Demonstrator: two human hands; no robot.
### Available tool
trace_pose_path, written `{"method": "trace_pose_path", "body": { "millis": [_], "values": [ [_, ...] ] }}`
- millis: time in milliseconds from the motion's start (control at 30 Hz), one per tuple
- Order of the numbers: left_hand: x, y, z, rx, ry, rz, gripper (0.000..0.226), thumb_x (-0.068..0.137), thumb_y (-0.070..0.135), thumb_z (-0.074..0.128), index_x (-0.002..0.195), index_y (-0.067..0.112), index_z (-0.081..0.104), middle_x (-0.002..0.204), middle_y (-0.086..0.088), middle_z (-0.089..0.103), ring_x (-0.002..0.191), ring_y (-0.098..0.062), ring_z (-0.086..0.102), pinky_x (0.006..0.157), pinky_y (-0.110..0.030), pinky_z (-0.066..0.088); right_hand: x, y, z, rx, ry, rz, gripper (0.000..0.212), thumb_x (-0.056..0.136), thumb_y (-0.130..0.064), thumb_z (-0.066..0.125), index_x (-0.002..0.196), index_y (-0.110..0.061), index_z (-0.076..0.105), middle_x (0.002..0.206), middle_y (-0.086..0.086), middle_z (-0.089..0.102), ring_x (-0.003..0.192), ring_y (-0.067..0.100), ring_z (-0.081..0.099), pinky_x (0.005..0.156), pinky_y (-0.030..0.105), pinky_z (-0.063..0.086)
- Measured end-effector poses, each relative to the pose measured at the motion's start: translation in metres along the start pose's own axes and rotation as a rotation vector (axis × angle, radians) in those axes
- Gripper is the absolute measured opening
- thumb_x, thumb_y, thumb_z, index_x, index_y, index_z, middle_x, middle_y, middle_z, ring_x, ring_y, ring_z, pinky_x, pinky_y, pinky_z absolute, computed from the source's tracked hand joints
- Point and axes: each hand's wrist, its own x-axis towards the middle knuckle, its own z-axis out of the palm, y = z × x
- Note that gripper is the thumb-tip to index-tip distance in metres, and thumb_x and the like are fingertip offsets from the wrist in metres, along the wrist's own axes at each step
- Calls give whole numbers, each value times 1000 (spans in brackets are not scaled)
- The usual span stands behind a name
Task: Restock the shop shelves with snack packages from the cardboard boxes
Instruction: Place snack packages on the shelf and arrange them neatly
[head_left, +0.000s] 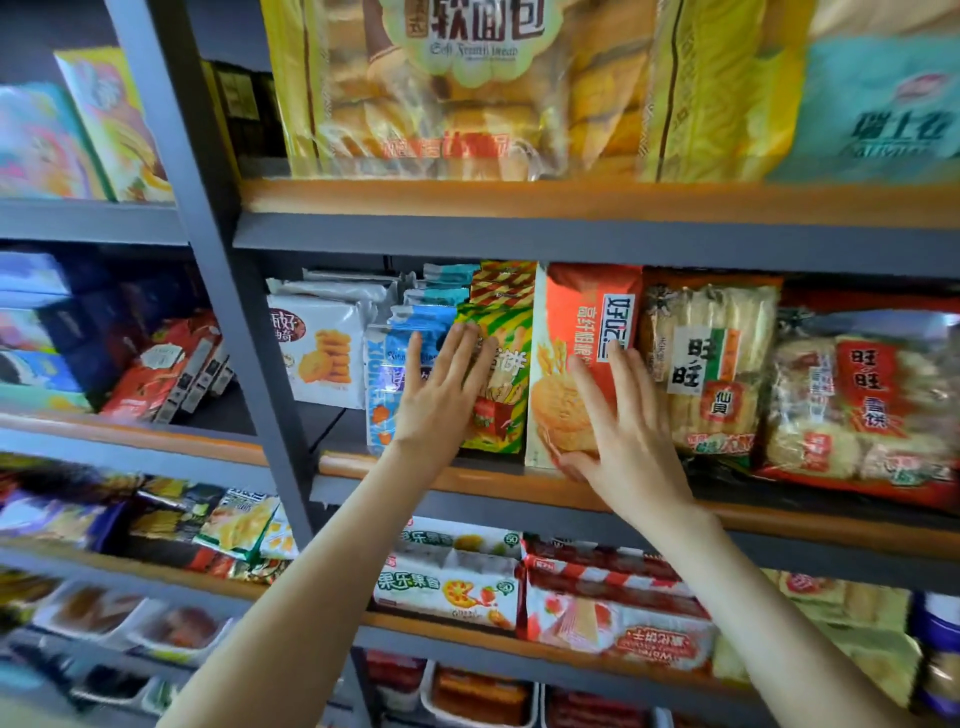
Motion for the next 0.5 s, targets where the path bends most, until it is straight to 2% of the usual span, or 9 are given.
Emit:
{"method": "trace_pose_path", "body": {
  "millis": [67, 167, 200, 267, 333, 400, 433, 500],
  "values": [
    [-3, 3, -4, -30, 69, 5, 103, 86, 33, 65, 148, 17, -16, 161, -13, 0, 148, -31, 1, 108, -59, -11, 1, 1, 0, 15, -6, 14, 116, 59, -37, 88, 152, -18, 21, 157, 17, 10, 144, 36, 11, 110, 51, 12],
    [-7, 15, -11, -158, 218, 8, 117, 63, 59, 77, 151, 13, 15, 153, -16, 31, 143, -32, 28, 108, -63, 9, -1, 2, 1, 40, -28, 30, 118, 61, -39, 86, 153, -20, 15, 159, 14, 3, 145, 38, 7, 109, 52, 11],
    [-8, 19, -12, -192, 249, 34, 117, 61, 63, 75, 150, 10, 20, 151, -16, 35, 141, -33, 31, 107, -64, 14, -2, 4, 0, 36, -45, 27, 119, 61, -39, 86, 153, -21, 13, 159, 12, 0, 145, 38, 6, 109, 52, 11],
    [-6, 28, -12, -210, 274, 85, 120, 60, 66, 72, 149, 6, 17, 151, -15, 36, 142, -31, 31, 108, -63, 17, 0, 6, 2, 40, -60, 20, 122, 62, -39, 86, 153, -24, 7, 159, 7, -6, 145, 39, 5, 108, 51, 11],
    [-3, 38, -10, -209, 245, 112, 123, 61, 59, 78, 149, 7, 10, 153, -15, 33, 144, -29, 26, 109, -61, 15, 2, 7, 3, 50, -73, 19, 122, 63, -37, 86, 152, -28, 3, 159, 4, -11, 145, 39, 6, 108, 53, 16],
    [-3, 45, -5, -169, 249, 109, 117, 65, 39, 81, 151, 10, 7, 152, -20, 31, 143, -34, 25, 109, -61, 20, 5, 8, 5, 50, -66, 14, 120, 65, -34, 85, 152, -28, 2, 158, 3, -14, 145, 37, 5, 108, 52, 19],
    [-4, 48, -4, -149, 264, 99, 112, 67, 28, 76, 152, 12, 4, 153, -22, 29, 142, -36, 26, 108, -62, 22, 5, 9, 5, 57, -69, 15, 119, 67, -33, 84, 152, -29, 1, 158, 1, -17, 145, 33, 1, 107, 49, 18],
    [-4, 53, -9, -133, 288, 93, 107, 69, 22, 66, 153, 13, 1, 154, -23, 24, 142, -39, 24, 108, -63, 19, 5, 12, 5, 81, -88, 1, 118, 70, -31, 83, 152, -30, -2, 157, -3, -22, 144, 26, -6, 105, 45, 15]
  ]
}}
